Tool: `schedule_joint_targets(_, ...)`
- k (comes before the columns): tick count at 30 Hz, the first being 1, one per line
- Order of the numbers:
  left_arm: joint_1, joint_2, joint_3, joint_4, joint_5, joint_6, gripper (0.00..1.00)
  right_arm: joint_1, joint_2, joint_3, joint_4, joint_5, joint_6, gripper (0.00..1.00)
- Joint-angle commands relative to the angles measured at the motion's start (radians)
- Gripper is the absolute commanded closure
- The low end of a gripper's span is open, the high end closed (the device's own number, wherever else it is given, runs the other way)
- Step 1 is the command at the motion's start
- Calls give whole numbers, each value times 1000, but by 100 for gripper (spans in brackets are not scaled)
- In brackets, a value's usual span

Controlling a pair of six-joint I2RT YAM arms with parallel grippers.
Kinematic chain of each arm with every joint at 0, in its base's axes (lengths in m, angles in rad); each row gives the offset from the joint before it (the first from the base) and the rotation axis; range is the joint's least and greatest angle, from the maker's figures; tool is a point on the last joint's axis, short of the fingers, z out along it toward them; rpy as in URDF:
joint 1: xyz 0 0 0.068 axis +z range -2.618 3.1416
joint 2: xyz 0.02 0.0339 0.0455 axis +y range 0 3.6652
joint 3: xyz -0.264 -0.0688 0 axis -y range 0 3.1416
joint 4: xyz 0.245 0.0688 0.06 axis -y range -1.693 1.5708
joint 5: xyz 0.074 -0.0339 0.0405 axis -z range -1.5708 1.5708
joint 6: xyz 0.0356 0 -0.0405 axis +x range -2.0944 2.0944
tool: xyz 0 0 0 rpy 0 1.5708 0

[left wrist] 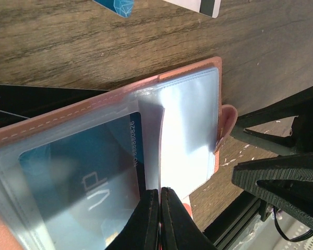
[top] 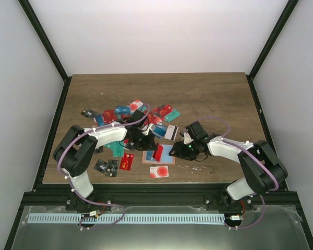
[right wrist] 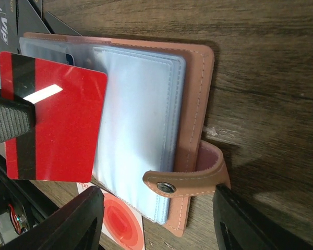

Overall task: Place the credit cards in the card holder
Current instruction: Insert the credit card into the card holder.

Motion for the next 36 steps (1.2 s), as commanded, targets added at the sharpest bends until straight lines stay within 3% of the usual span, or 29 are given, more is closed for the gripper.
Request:
schedule_joint_targets(1, 2, 25, -16, 40, 14, 5, 96, -8, 18, -15, -9, 6, -13, 39)
schedule_joint_targets(10, 2, 26, -31, 84, 33, 21, 96, -9, 30, -4, -8, -4, -19, 30)
schedule_joint_targets(19, 3, -34, -17, -29, -25, 58, 96, -28, -39, 42, -82, 13, -48, 20)
schedule_joint_targets(29, 3, -48, -41, -38, -38, 62, 96, -58, 29, 113, -100, 19, -97, 20)
schedule_joint_targets(36, 3, -41, -60, -17, -29, 54, 96, -60, 132, 170, -81, 5, -123, 26)
